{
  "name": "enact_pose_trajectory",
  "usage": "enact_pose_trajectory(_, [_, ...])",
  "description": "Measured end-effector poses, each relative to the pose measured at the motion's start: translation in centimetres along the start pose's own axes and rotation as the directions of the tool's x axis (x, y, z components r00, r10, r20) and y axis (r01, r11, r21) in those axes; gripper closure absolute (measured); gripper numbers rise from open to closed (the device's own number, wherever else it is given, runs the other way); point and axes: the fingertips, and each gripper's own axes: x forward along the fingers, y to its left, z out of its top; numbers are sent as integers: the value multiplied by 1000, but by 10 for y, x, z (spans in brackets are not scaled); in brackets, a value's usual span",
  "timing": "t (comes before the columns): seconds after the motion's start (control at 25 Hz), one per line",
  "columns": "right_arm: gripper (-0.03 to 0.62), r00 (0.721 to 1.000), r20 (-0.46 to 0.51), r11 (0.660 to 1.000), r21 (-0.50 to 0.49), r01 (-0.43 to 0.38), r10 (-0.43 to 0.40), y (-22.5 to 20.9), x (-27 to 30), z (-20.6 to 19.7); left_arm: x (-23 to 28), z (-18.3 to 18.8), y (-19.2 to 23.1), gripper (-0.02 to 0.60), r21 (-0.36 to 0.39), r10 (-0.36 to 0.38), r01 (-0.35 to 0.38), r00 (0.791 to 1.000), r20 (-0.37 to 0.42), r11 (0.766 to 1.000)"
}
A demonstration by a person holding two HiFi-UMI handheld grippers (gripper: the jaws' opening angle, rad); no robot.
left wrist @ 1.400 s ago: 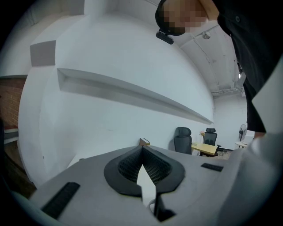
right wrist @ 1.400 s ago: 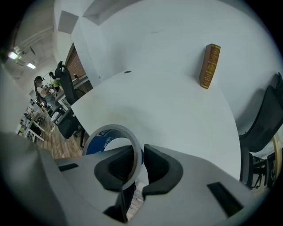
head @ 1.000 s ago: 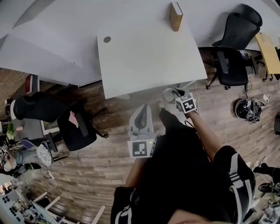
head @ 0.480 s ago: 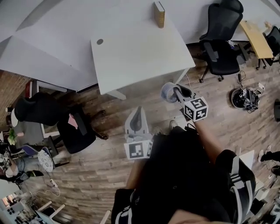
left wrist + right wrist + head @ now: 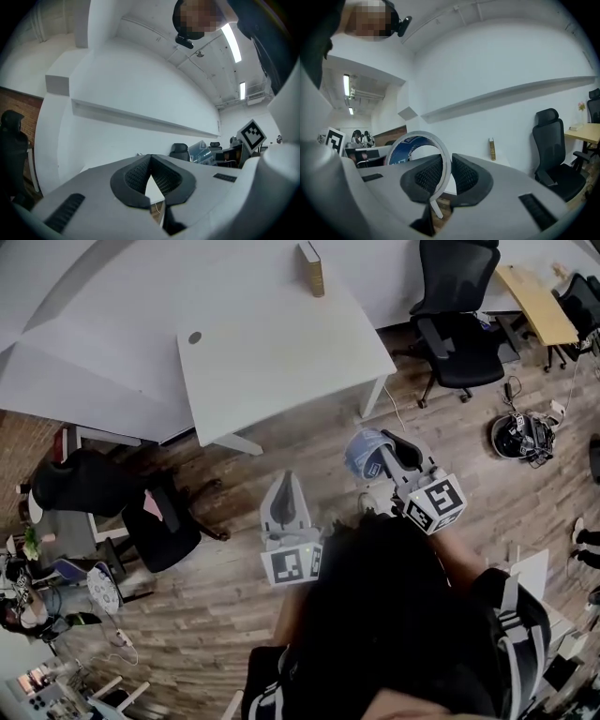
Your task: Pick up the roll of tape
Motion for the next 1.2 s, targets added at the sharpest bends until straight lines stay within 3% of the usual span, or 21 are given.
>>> enact_pose_trajectory(0.32, [525, 1000, 10, 1000, 3, -7, 7, 2, -23, -5, -1, -1, -26, 565, 11, -14, 14, 1000, -12, 1000])
enact_pose_trajectory(1.2, [526, 999, 36, 1000, -3, -26, 26, 20, -33, -3, -16, -3, -25, 565, -2, -9, 9, 1000, -11, 1000])
